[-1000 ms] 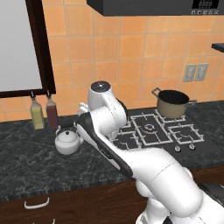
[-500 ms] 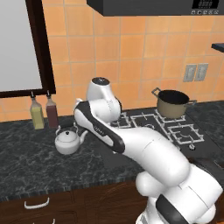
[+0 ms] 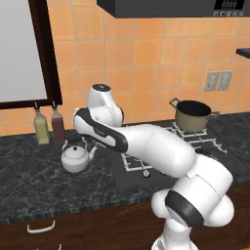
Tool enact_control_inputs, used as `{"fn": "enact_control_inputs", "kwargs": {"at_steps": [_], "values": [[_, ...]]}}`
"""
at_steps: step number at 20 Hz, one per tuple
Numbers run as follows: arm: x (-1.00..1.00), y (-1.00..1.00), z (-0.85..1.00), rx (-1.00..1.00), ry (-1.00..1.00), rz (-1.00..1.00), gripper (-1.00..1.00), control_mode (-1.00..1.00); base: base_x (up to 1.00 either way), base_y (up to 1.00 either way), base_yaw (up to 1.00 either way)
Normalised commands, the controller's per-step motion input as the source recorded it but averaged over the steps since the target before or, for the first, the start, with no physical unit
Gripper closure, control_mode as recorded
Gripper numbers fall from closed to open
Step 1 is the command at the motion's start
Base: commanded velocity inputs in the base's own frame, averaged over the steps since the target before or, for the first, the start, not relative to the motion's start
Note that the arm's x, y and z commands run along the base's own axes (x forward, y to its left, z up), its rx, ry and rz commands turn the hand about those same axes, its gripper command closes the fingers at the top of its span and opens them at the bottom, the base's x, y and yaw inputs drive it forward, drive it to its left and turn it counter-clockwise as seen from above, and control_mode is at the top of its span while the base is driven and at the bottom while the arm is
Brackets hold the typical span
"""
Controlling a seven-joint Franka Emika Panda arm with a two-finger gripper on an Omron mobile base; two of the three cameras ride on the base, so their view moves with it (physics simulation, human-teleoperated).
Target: Pick the kettle from the counter and place it on a stove burner. Then turn the burner on.
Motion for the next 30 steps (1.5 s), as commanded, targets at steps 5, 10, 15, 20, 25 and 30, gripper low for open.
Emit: {"fn": "enact_control_inputs", "kwargs": {"at_steps": [5, 10, 15, 20, 25, 30], "values": [[0.27, 0.27, -0.17, -0.05, 0.0, 0.07, -1.0, -1.0, 0.0, 0.0, 0.0], [0.27, 0.14, -0.01, -0.01, 0.0, -0.03, -1.0, -1.0, 0.0, 0.0, 0.0], [0.28, 0.06, -0.07, 0.0, 0.05, -0.02, -1.0, -1.0, 0.0, 0.0, 0.0], [0.18, 0.11, -0.2, 0.0, 0.06, 0.0, -1.0, -1.0, 0.0, 0.0, 0.0], [0.17, 0.15, -0.17, 0.0, 0.05, 0.0, -1.0, -1.0, 0.0, 0.0, 0.0], [0.14, 0.16, -0.15, 0.0, 0.04, 0.0, -1.0, -1.0, 0.0, 0.0, 0.0]]}}
